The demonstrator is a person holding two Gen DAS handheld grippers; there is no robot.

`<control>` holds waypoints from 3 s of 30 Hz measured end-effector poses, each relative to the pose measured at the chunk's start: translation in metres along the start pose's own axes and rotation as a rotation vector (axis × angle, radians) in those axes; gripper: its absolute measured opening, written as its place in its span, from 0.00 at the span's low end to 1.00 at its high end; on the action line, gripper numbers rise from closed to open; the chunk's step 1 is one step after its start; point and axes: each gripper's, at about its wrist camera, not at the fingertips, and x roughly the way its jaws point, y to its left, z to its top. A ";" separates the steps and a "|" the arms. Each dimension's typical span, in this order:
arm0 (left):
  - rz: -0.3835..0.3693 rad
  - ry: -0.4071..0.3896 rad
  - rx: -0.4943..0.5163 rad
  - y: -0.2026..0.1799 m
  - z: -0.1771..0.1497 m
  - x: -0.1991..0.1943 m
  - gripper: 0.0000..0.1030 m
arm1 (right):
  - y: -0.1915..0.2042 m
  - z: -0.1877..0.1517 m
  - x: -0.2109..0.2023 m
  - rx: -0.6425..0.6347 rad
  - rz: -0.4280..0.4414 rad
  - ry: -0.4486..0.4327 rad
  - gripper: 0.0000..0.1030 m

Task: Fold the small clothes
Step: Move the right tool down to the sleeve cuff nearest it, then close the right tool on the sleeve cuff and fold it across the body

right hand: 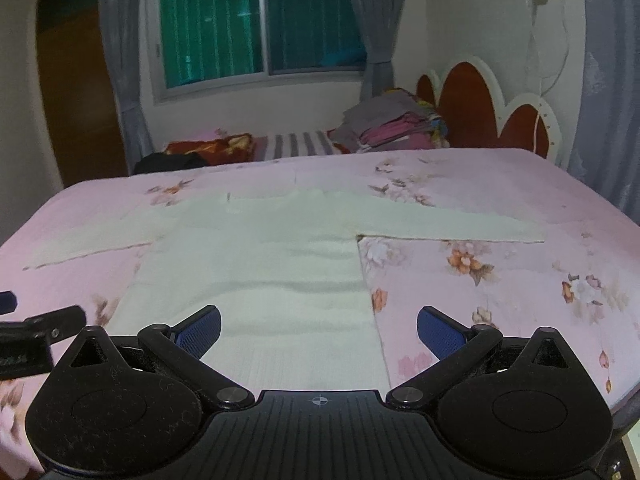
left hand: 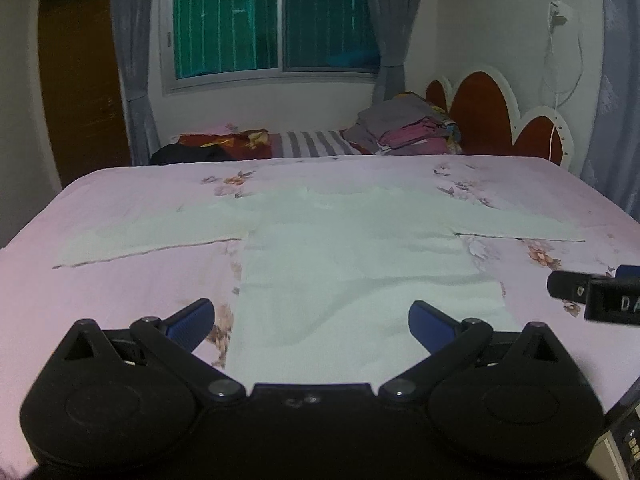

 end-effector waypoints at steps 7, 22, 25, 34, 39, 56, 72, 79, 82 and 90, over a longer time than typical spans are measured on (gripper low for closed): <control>-0.042 0.040 0.007 0.008 0.008 0.032 1.00 | 0.001 0.017 0.029 0.033 -0.052 0.006 1.00; -0.109 0.084 -0.055 -0.052 0.050 0.118 1.00 | -0.077 0.054 0.108 0.070 -0.087 0.034 1.00; -0.102 0.081 -0.047 -0.077 0.067 0.144 1.00 | -0.110 0.070 0.131 0.085 -0.091 0.036 1.00; -0.078 0.177 -0.033 -0.141 0.102 0.214 1.00 | -0.210 0.102 0.197 0.137 -0.123 0.064 1.00; -0.057 0.232 -0.012 -0.154 0.103 0.236 1.00 | -0.272 0.098 0.230 0.223 -0.166 0.082 1.00; -0.026 0.259 -0.055 -0.174 0.119 0.277 1.00 | -0.410 0.061 0.270 0.610 -0.164 0.083 0.80; 0.024 0.191 -0.094 -0.162 0.133 0.267 1.00 | -0.441 0.057 0.257 0.711 -0.127 0.014 0.60; 0.040 0.198 -0.153 -0.105 0.123 0.256 1.00 | -0.434 0.063 0.265 0.640 -0.201 0.037 0.15; 0.070 0.207 -0.159 -0.074 0.115 0.254 1.00 | -0.423 0.071 0.271 0.572 -0.226 0.058 0.02; 0.102 0.226 -0.193 0.013 0.091 0.252 0.98 | -0.315 0.122 0.275 0.391 -0.115 0.020 0.02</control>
